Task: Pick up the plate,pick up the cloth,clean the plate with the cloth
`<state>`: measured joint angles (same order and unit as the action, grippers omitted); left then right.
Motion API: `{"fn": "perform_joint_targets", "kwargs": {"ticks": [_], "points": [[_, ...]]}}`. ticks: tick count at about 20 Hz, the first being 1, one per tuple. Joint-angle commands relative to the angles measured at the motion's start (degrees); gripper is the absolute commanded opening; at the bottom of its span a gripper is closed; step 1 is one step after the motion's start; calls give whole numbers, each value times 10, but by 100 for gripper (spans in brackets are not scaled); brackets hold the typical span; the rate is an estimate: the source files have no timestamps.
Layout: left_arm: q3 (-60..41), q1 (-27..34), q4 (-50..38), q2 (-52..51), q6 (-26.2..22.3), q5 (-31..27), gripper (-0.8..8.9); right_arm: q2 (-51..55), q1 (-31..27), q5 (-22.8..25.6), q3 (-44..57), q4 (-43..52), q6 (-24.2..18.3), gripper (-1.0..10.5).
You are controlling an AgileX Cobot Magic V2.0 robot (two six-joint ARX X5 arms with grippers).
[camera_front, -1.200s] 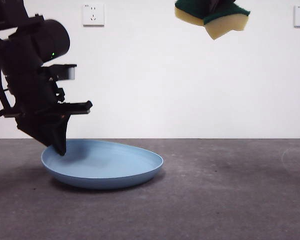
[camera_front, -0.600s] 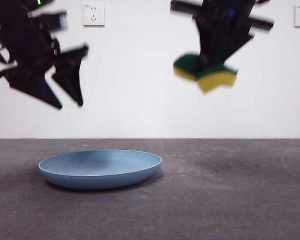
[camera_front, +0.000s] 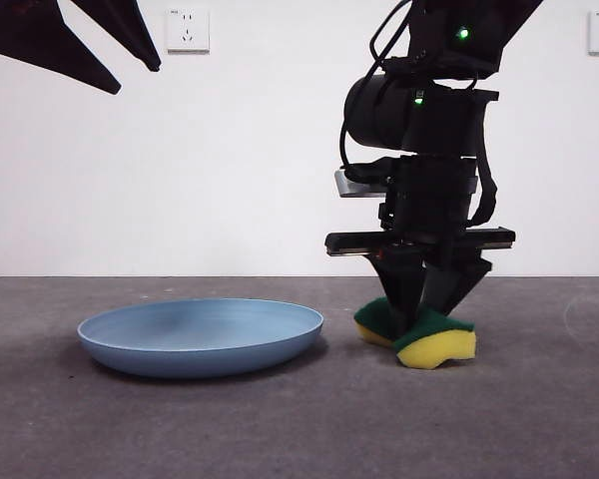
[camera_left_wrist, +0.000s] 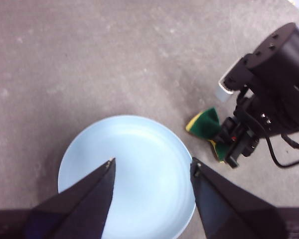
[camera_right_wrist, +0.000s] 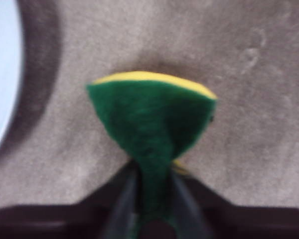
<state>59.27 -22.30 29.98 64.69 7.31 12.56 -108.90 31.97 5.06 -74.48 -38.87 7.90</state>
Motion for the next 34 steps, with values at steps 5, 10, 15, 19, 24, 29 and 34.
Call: {"fn": "perform_joint_targets", "kwargs": {"ticks": [5, 10, 15, 19, 24, 29, 34], "points": [[1, -2, 18, 1, 2, -4, 251, -4, -1, -6, 3, 0, 11, 486], [1, -2, 17, 1, 2, -5, 251, 43, -1, -6, 3, -18, 11, 473], [1, -2, 23, 1, -6, -48, 132, 169, 0, -6, 3, -61, 10, 86], [1, -2, 33, 1, -31, -49, -6, 259, 1, -6, 3, -66, -2, -12], [0, -2, 15, -41, -31, -53, -6, 369, 3, -5, 6, -59, -24, -12], [-56, -2, -31, -140, -45, -127, -6, 513, 21, 15, 126, 52, -25, -12], [-220, -2, -126, -290, -44, -125, -6, 652, 56, 114, 306, 143, -24, -12]]}}
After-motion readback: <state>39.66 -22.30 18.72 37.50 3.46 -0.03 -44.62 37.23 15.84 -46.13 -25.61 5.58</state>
